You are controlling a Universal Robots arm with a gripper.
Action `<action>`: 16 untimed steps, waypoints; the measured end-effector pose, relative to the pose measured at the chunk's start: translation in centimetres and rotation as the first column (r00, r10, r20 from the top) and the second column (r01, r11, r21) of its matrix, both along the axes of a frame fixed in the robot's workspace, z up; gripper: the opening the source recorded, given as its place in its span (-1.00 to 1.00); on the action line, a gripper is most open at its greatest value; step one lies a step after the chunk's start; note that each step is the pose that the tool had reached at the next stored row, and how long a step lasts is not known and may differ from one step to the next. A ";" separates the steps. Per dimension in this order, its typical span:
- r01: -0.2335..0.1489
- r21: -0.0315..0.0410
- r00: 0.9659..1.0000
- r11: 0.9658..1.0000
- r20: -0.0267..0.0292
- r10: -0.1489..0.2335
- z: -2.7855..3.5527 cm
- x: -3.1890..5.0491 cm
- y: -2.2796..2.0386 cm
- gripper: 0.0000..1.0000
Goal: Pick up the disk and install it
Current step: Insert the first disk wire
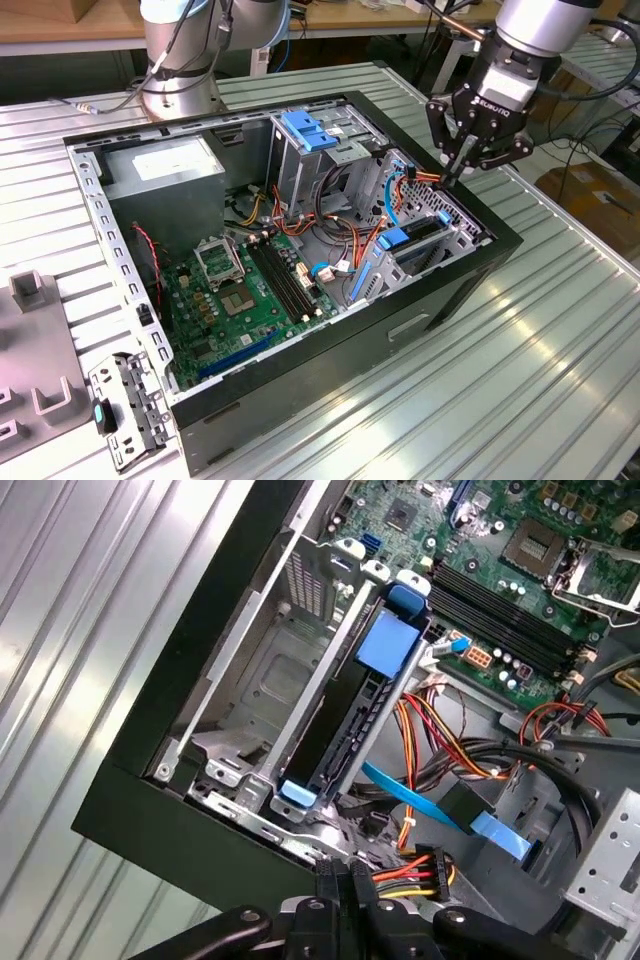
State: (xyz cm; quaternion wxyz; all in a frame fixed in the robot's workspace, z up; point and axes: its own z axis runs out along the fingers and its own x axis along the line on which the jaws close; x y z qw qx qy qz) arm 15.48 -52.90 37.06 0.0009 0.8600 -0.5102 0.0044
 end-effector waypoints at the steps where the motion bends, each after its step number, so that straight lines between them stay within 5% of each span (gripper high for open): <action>1: 0.000 0.000 1.000 1.000 0.000 0.000 0.00 -0.13 0.00 -0.66; 8: 0.003 0.000 1.000 1.000 0.000 -0.003 0.01 -0.75 -0.01 -0.66; 16: 0.117 0.000 0.993 0.993 0.000 -0.117 0.00 -0.76 0.00 -0.66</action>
